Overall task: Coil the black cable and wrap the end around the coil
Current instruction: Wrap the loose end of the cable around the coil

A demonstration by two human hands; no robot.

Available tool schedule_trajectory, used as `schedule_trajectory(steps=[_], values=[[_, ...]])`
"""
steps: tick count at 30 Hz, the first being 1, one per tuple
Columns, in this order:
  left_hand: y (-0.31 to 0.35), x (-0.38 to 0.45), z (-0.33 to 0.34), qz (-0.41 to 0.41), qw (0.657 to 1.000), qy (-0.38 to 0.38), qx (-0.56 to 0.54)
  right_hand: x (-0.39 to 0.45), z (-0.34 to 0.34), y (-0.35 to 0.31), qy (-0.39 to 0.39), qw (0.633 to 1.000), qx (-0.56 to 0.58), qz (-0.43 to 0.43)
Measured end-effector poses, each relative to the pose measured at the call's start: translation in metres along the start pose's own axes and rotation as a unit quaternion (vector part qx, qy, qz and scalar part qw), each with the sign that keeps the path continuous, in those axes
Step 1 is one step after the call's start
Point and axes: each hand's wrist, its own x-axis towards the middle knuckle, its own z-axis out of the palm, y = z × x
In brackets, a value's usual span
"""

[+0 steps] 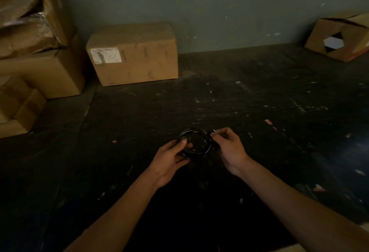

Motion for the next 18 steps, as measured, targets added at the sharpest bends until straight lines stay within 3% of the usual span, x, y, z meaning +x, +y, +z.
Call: schedule_trajectory(steps=[6,9,12,15,18], values=[[-0.009,0.001,0.014,0.026,0.998,-0.049,0.000,0.002,-0.039,0.003,-0.034,0.998,0.034,0.050],[-0.015,0.004,0.025,0.054,0.997,-0.034,0.039,0.003,-0.060,0.007,-0.049,0.995,-0.036,0.074],[-0.017,0.007,0.033,0.069,0.996,-0.007,0.056,0.005,-0.088,0.014,-0.013,0.983,-0.174,0.050],[-0.017,0.011,0.037,0.075,0.995,0.002,0.065,0.004,-0.120,0.020,-0.008,0.928,-0.372,0.030],[-0.019,0.013,0.041,0.091,0.990,0.009,0.110,-0.001,-0.141,0.034,-0.063,0.833,-0.548,0.036]])
